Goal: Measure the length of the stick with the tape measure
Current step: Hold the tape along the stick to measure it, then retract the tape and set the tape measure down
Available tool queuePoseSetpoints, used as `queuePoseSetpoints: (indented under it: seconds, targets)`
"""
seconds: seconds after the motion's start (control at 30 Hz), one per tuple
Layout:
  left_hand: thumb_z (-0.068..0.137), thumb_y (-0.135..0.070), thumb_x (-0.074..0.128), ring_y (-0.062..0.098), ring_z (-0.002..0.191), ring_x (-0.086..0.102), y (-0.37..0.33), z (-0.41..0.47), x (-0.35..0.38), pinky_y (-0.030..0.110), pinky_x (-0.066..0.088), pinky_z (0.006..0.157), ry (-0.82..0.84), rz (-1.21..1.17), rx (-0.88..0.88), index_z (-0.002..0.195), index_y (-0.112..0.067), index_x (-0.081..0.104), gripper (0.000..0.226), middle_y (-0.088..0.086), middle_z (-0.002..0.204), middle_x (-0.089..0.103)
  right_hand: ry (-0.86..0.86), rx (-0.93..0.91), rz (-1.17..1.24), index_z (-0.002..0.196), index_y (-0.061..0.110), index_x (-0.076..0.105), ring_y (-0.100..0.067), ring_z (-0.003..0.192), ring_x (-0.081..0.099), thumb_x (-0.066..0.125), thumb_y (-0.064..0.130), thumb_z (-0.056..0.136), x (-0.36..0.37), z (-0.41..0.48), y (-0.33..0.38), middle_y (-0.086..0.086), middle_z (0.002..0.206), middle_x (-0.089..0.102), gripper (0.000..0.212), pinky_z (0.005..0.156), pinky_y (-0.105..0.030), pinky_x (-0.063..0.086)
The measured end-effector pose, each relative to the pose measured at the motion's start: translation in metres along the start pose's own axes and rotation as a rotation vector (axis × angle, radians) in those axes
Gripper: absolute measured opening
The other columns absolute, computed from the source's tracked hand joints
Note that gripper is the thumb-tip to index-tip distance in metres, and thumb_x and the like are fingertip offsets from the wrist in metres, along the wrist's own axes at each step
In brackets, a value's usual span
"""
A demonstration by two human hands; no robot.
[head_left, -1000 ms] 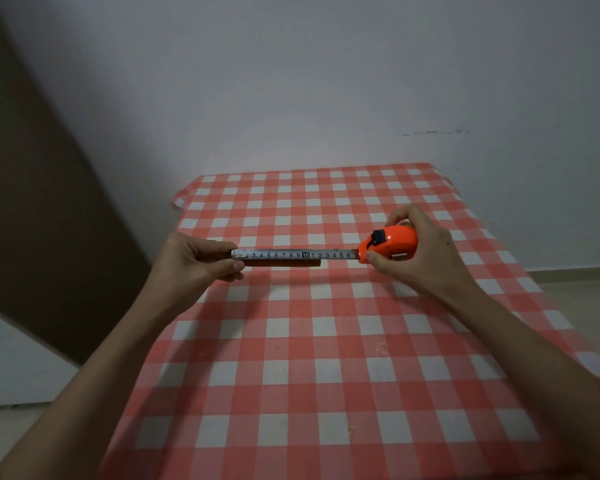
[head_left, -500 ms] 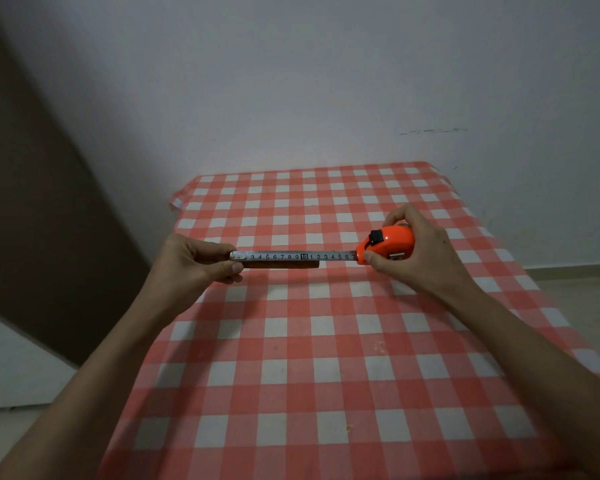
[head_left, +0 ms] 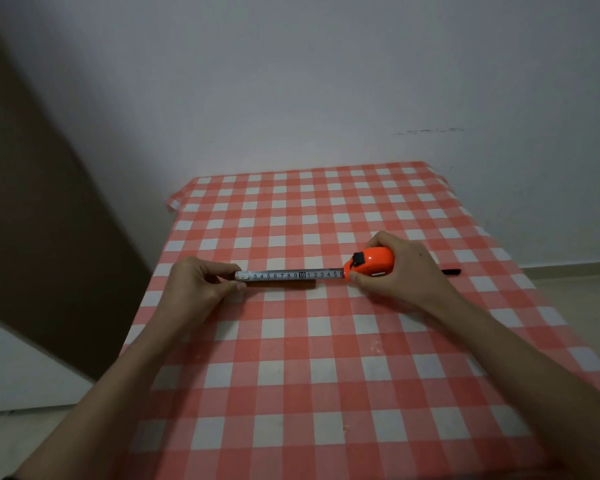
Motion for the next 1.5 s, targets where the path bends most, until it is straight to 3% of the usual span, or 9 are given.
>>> queuePoseSetpoints:
  seconds: [0.13,0.23,0.37,0.53,0.67,0.83,1.07,1.23,1.5]
  targets:
    - [0.072,-0.011,0.083,0.019,0.079,0.063,-0.002,-0.002,0.007,0.028,0.051,0.064,0.001,0.137,0.073,0.101,-0.011,0.077,0.029,-0.003,0.087,0.068,0.011,-0.011,-0.034,0.095,0.027,0.057,-0.011,0.076,0.065,0.084,0.048,0.068,0.004,0.001,0.003,0.010,0.087,0.064,0.043,0.069,-0.032,0.058]
    - [0.069,-0.014,0.086,0.018,0.078,0.061,-0.001,-0.002,0.004,0.034,0.052,0.064,-0.027,0.154,0.084,0.100,-0.013,0.078,0.032,-0.003,0.086,0.066,0.013,-0.006,-0.041,0.094,0.027,0.057,-0.011,0.075,0.065,0.084,0.050,0.068,0.004,0.001,0.003,0.009,0.087,0.064,0.044,0.070,-0.035,0.059]
    - [0.063,-0.018,0.088,0.013,0.072,0.054,-0.006,0.000,-0.008,0.014,0.041,0.059,-0.071,0.077,0.091,0.095,-0.017,0.079,0.033,0.002,0.086,0.063,0.019,-0.006,-0.066,0.092,0.026,0.056,-0.010,0.073,0.064,0.083,0.048,0.068,0.001,0.001,0.010,0.009,0.083,0.063,0.042,0.069,-0.035,0.059]
    - [0.064,-0.019,0.084,0.021,0.067,0.053,-0.044,-0.004,-0.024,0.031,0.049,0.055,-0.140,0.155,0.192,0.097,-0.017,0.077,0.034,0.003,0.090,0.065,0.003,-0.075,-0.082,0.097,0.024,0.061,-0.011,0.077,0.063,0.081,0.042,0.070,-0.009,-0.002,0.031,0.008,0.087,0.065,0.038,0.068,-0.028,0.054]
    - [0.068,-0.012,0.084,0.010,0.062,0.054,-0.086,-0.022,-0.013,0.022,0.048,0.055,-0.125,0.238,0.422,0.095,-0.012,0.077,0.028,-0.002,0.085,0.067,0.084,-0.099,-0.133,0.106,0.029,0.067,-0.008,0.087,0.059,0.073,0.050,0.067,0.000,-0.009,0.044,0.010,0.097,0.063,0.045,0.076,-0.025,0.047]
    - [0.069,-0.009,0.083,-0.005,0.062,0.049,-0.106,-0.037,0.014,0.005,0.042,0.058,-0.038,0.279,0.535,0.094,-0.009,0.076,0.027,-0.002,0.083,0.066,0.136,-0.151,-0.148,0.100,0.031,0.069,-0.005,0.081,0.056,0.061,0.056,0.066,0.015,-0.019,0.065,0.014,0.091,0.055,0.043,0.074,-0.024,0.047]
    - [0.069,-0.009,0.085,0.014,0.061,0.056,-0.113,-0.048,0.032,0.028,0.053,0.051,-0.003,0.306,0.599,0.094,-0.009,0.077,0.027,0.002,0.082,0.067,0.179,-0.166,-0.054,0.096,0.035,0.062,-0.005,0.078,0.059,0.058,0.064,0.067,0.029,-0.026,0.078,0.017,0.089,0.058,0.042,0.069,-0.018,0.045]
    - [0.068,-0.005,0.084,0.016,0.086,0.064,-0.120,-0.058,0.045,0.017,0.051,0.067,0.014,0.352,0.647,0.097,-0.006,0.076,0.030,0.005,0.083,0.069,0.194,-0.194,-0.013,0.097,0.032,0.063,-0.009,0.067,0.063,0.056,0.064,0.074,0.039,-0.032,0.083,0.011,0.076,0.064,0.041,0.061,-0.021,0.050]
    - [0.069,-0.008,0.084,0.010,0.069,0.062,-0.120,-0.062,0.047,0.017,0.051,0.068,-0.024,0.374,0.672,0.111,-0.008,0.073,0.043,0.005,0.091,0.071,0.155,-0.207,0.011,0.102,0.032,0.063,-0.009,0.071,0.063,0.046,0.065,0.078,0.037,-0.033,0.083,0.011,0.083,0.067,0.044,0.062,-0.018,0.047]
Point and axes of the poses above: each hand's wrist, its own z-axis towards the middle knuckle, its own x-axis out of the palm, y = z × x, the point moved 9 cm from there along z, towards the middle knuckle
